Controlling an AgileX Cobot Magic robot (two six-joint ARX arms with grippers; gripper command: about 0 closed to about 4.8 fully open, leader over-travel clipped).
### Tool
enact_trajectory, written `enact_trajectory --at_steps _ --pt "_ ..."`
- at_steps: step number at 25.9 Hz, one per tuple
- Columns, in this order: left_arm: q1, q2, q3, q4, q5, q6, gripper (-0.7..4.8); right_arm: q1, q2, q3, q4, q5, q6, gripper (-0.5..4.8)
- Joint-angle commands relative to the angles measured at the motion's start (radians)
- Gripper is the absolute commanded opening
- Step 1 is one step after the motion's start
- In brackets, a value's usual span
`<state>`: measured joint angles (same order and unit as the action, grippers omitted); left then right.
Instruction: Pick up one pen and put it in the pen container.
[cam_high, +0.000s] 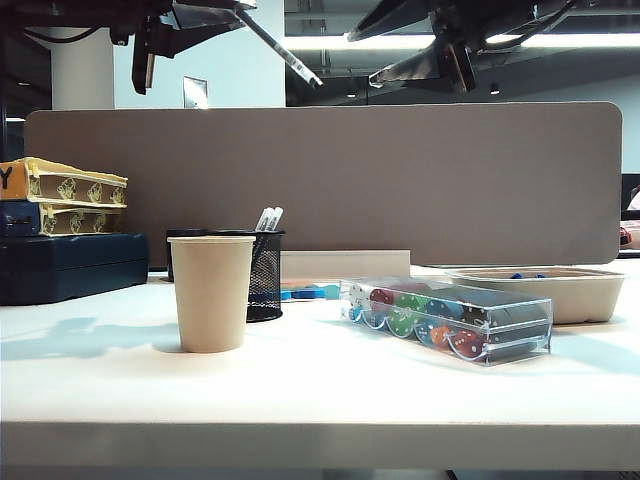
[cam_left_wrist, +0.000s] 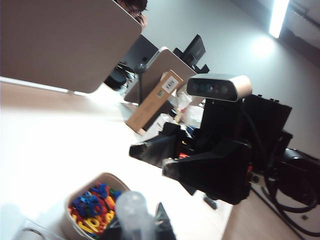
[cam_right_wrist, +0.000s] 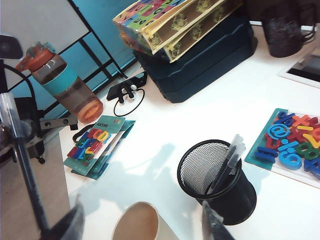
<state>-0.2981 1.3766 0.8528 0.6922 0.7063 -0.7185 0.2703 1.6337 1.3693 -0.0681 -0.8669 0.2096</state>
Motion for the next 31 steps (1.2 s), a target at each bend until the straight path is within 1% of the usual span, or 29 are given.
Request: enact_trajectory --at_steps 1,4,5,6,8,11,19,21,25,31 --pt "-0.001 -0.002 0.008 0.011 -0.014 0.067 -0.06 -0.003 -0.006 0.006 0.013 -0.007 0.0 2.97" --pt "0.0 0.003 0.032 -0.019 -0.014 0.111 -0.06 -0.003 -0.006 0.006 0.013 -0.007 0.0 2.97" --pt "0.0 0.009 0.059 -0.051 -0.016 0.154 -0.06 -0.003 -0.006 0.006 0.013 -0.007 0.0 2.97" --pt "0.0 0.009 0.071 -0.065 -0.019 0.169 -0.06 -0.003 -0.006 0.006 0.012 -0.007 0.0 2.97" --pt "0.0 0.015 0.117 -0.125 -0.038 0.229 -0.06 -0.003 -0.006 0.006 0.012 -0.007 0.0 2.97" --pt "0.0 0.016 0.144 -0.175 -0.043 0.283 -0.06 -0.008 -0.006 0.006 0.013 -0.006 -0.003 2.97" --pt "0.0 0.016 0.182 -0.313 -0.166 0.445 -0.06 -0.046 -0.006 0.006 0.013 0.039 -0.008 2.97" --pt "0.0 0.021 0.182 -0.331 -0.203 0.491 -0.06 -0.068 -0.006 0.006 0.011 0.039 -0.008 2.97" --pt "0.0 0.053 0.185 -0.332 -0.262 0.547 -0.06 -0.107 -0.005 0.006 -0.002 0.043 -0.009 2.97" --pt "0.0 0.133 0.246 -0.332 -0.284 0.615 -0.06 -0.118 -0.002 0.006 -0.011 0.043 -0.025 2.97"
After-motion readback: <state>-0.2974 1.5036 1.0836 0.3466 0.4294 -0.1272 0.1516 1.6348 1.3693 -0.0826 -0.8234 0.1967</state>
